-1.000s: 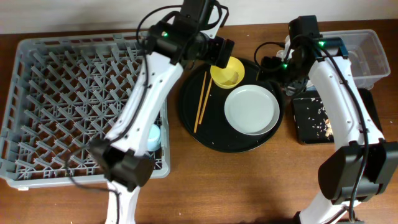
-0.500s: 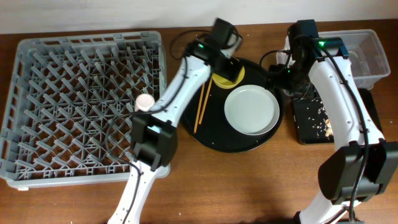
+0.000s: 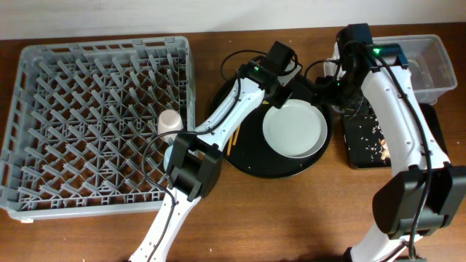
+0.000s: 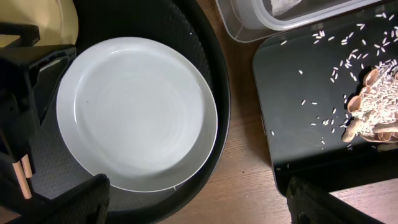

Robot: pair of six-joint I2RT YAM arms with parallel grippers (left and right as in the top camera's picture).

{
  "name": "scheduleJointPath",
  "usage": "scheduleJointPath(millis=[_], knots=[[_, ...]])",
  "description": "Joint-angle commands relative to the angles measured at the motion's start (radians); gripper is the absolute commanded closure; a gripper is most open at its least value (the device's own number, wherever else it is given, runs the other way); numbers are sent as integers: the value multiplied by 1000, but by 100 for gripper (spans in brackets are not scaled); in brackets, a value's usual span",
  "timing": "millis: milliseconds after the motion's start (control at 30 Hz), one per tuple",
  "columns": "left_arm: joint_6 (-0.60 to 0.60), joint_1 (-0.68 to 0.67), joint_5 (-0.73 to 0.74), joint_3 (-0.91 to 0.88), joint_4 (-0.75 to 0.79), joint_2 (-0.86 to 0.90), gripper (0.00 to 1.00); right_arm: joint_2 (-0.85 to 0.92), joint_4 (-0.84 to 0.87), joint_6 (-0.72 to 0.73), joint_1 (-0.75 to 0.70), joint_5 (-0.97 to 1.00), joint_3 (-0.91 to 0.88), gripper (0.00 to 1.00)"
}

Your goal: Sort waste into correct bins and load items into the dishwasher rack

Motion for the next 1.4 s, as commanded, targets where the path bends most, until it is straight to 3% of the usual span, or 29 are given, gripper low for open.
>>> scheduleJointPath(millis=[0, 333, 500, 667, 767, 867, 933, 1067, 1200, 1300, 1367], knots=[[6, 4, 3, 6, -2, 8, 68, -24, -5, -7, 2, 20, 18, 9], [-6, 4, 4, -24, -31, 8, 68, -24, -5, -14, 2, 20, 18, 9], [-66, 18, 3, -15, -187, 8, 68, -24, -3, -14, 2, 21, 18, 8], [-101, 42, 4, 202, -413, 8, 67, -24, 3, -17, 2, 20, 18, 8], [-101, 44, 3, 374, -501, 8, 57, -24, 3, -17, 2, 20, 18, 8], [-102, 47, -34, 438, -548, 8, 51, -24, 0, -17, 2, 20, 18, 9], [-215, 80, -160, 438, -596, 8, 44, -24, -4, -18, 2, 20, 18, 9], [-319, 188, -164, 426, -599, 13, 38, -24, -4, -18, 2, 20, 18, 9], [-309, 248, -69, 421, -570, 52, 39, -24, -4, -17, 2, 20, 18, 8], [-309, 240, -70, 421, -568, 85, 52, -24, -4, -18, 2, 20, 18, 9], [-310, 237, -65, 421, -578, 101, 52, -24, -4, -18, 2, 20, 18, 8]])
